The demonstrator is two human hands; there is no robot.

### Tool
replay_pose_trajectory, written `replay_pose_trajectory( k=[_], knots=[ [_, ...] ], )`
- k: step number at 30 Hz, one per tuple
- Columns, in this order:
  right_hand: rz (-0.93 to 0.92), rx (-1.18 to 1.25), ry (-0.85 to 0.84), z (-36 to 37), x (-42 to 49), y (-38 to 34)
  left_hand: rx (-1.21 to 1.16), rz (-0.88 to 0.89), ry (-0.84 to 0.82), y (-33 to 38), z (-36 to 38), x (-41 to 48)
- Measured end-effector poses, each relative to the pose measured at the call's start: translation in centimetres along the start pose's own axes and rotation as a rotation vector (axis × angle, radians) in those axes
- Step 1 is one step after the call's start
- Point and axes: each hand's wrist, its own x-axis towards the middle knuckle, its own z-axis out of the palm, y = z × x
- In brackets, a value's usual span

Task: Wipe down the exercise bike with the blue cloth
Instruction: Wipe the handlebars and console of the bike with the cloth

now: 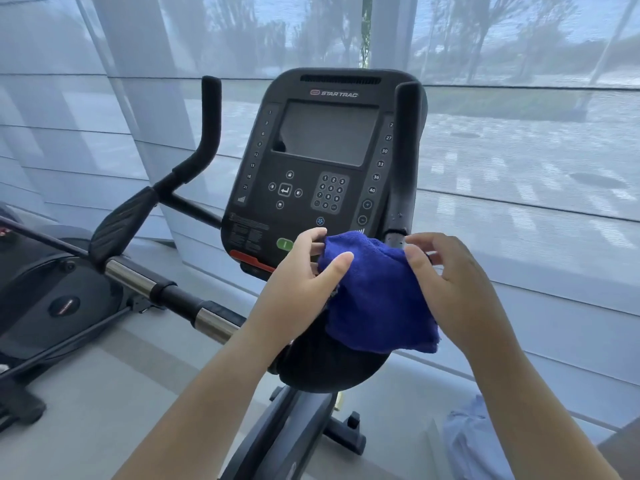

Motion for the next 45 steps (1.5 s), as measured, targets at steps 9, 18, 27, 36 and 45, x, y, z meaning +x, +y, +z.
replay_pose_trajectory(
  k=[9,18,27,36,45],
  knots=[
    [0.181,0.249,-0.132,-0.9,0.6,-0.2,-0.076,0.182,-0.009,0.1,-0.4,1.3],
    [-0.01,0.54,0.291,-0.4,0.5,-0.4,-0.071,0.349,0.036,1.2,-0.1,2.6],
    [-0.158,0.279,0.508,0.5,7.1,1.5,0.142,0.32,0.114,2.7,2.6,10.4],
    [-0.028,0.126,0.389,1.9,8.9,4.0,0.289,0.188,0.148,1.8,4.9,11.2],
    [0.191,0.327,0.051,3.4,7.4,1.9,0.536,0.054,0.106,1.4,4.9,-0.3]
  ],
)
